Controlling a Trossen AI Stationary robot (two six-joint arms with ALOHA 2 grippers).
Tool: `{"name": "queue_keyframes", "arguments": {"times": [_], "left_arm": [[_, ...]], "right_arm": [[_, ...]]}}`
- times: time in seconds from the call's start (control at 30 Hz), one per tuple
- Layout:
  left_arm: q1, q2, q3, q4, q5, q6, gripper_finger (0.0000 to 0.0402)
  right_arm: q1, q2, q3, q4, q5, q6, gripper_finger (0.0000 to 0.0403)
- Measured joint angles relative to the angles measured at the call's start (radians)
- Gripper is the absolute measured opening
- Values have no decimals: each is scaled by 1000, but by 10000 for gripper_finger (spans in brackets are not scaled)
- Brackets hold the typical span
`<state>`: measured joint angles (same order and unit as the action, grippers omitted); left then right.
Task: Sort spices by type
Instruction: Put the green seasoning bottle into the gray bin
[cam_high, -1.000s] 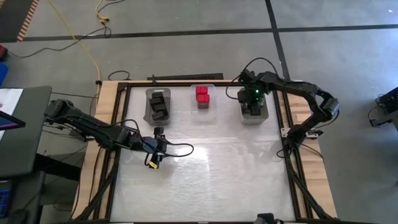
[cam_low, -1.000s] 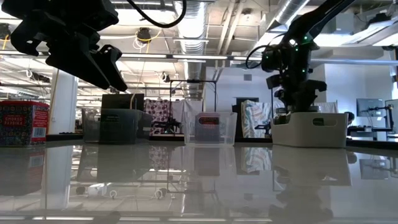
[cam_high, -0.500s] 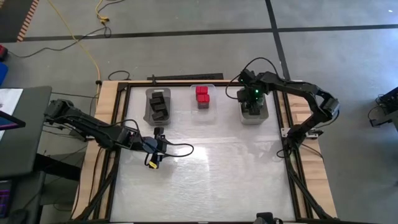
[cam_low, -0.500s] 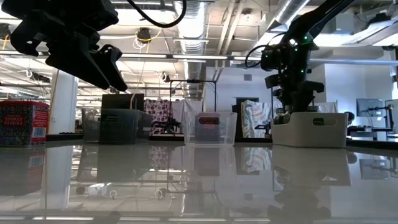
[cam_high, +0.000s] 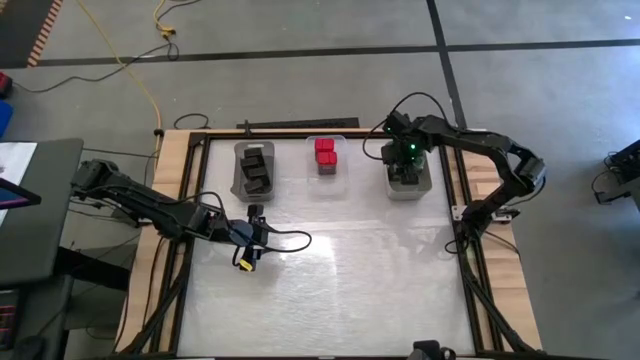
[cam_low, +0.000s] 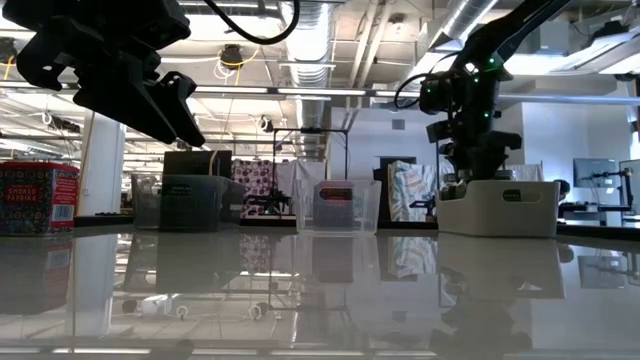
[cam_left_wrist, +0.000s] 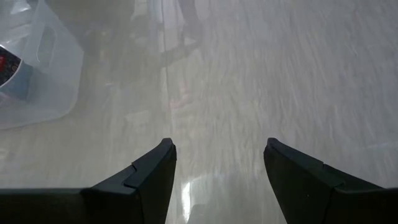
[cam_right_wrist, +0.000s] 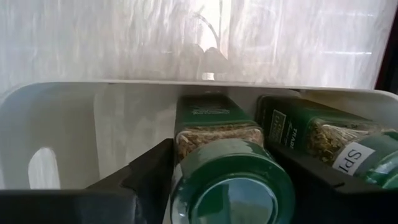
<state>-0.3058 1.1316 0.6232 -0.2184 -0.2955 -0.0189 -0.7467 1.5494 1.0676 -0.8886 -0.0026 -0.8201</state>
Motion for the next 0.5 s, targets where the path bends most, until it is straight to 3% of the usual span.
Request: {"name": "queue_keyframes", "arguments": {"times": [0.5], "left_arm": [[0, 0, 0, 0, 0, 0, 233]], "right_arm": [[0, 0, 11, -21, 4, 0, 342]]}}
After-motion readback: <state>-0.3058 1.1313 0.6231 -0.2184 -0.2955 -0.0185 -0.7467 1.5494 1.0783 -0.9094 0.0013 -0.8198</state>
